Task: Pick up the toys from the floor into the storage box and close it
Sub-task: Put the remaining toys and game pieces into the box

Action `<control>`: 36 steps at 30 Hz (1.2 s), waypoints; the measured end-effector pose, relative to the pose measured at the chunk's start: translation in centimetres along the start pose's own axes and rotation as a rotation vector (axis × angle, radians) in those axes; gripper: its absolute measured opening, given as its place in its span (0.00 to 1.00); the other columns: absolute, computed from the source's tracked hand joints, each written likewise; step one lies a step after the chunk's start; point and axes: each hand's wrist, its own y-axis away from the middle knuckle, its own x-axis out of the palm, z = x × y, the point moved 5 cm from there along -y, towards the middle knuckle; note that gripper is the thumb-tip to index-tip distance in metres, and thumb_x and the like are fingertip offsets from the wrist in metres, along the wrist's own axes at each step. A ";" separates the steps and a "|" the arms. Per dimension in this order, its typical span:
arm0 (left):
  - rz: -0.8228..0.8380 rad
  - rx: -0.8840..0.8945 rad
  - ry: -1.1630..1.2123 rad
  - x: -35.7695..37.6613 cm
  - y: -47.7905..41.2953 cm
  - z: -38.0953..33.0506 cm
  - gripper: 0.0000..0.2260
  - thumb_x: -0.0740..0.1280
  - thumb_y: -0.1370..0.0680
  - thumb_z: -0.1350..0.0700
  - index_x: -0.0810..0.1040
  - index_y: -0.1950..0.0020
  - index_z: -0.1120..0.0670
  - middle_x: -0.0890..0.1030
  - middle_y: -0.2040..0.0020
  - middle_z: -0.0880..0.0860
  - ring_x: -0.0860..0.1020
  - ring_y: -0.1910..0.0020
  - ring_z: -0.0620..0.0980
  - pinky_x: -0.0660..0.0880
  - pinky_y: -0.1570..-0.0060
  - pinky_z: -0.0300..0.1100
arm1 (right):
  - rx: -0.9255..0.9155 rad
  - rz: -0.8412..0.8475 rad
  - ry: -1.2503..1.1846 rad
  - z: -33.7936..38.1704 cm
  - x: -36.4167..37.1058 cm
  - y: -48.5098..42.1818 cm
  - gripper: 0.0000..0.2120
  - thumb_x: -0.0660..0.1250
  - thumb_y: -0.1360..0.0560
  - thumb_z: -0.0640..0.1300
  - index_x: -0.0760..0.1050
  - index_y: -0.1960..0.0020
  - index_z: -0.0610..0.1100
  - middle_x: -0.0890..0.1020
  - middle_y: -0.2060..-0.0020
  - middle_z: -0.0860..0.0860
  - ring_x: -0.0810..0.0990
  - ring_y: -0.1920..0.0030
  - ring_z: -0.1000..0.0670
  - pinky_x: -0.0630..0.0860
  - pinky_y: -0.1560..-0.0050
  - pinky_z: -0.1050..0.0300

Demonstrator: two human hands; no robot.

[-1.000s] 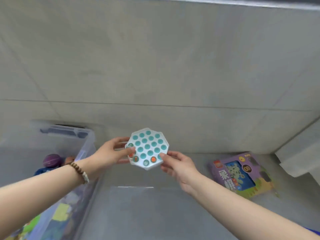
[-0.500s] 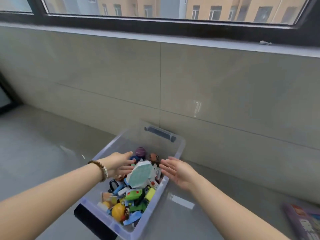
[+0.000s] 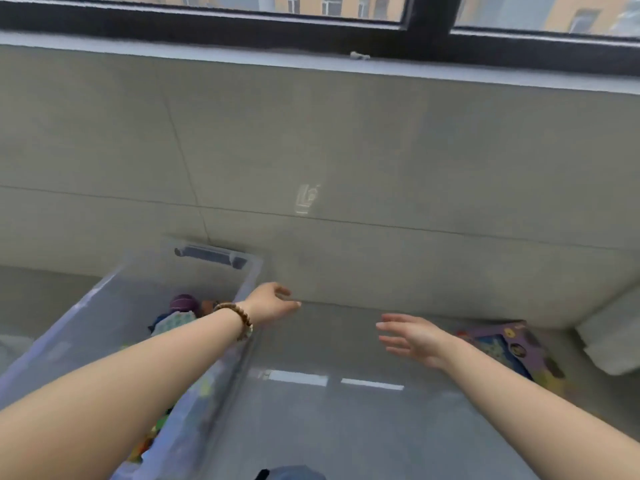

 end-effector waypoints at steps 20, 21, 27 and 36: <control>0.580 0.529 -0.583 53.4 -2.9 -12.3 0.30 0.64 0.24 0.43 0.60 0.26 0.50 0.62 0.26 0.50 0.61 0.28 0.50 0.60 0.29 0.44 | 0.131 -0.744 0.242 -24.5 -46.3 3.0 0.24 0.71 0.28 0.48 0.70 0.34 0.46 0.71 0.36 0.51 0.72 0.37 0.47 0.71 0.48 0.62; 0.581 0.548 -0.593 54.3 -3.3 -12.1 0.29 0.64 0.24 0.43 0.60 0.26 0.50 0.61 0.26 0.50 0.61 0.28 0.49 0.61 0.29 0.44 | 0.137 -0.748 0.263 -25.5 -46.8 2.2 0.24 0.72 0.29 0.50 0.70 0.35 0.47 0.71 0.36 0.50 0.73 0.37 0.47 0.73 0.46 0.60; 0.628 0.510 -0.485 59.3 -5.5 -10.7 0.25 0.63 0.23 0.46 0.63 0.28 0.49 0.66 0.29 0.49 0.65 0.31 0.47 0.63 0.34 0.38 | 0.192 -0.791 0.619 -29.7 -48.0 -0.1 0.23 0.68 0.29 0.59 0.73 0.39 0.49 0.75 0.40 0.51 0.69 0.36 0.50 0.60 0.30 0.49; 0.610 0.321 -0.106 63.9 -5.9 -10.7 0.15 0.62 0.21 0.52 0.71 0.35 0.52 0.74 0.37 0.49 0.73 0.38 0.46 0.69 0.37 0.40 | 0.050 -0.916 0.547 -29.9 -45.7 -1.9 0.11 0.67 0.26 0.53 0.70 0.46 0.53 0.71 0.63 0.59 0.73 0.55 0.53 0.67 0.47 0.58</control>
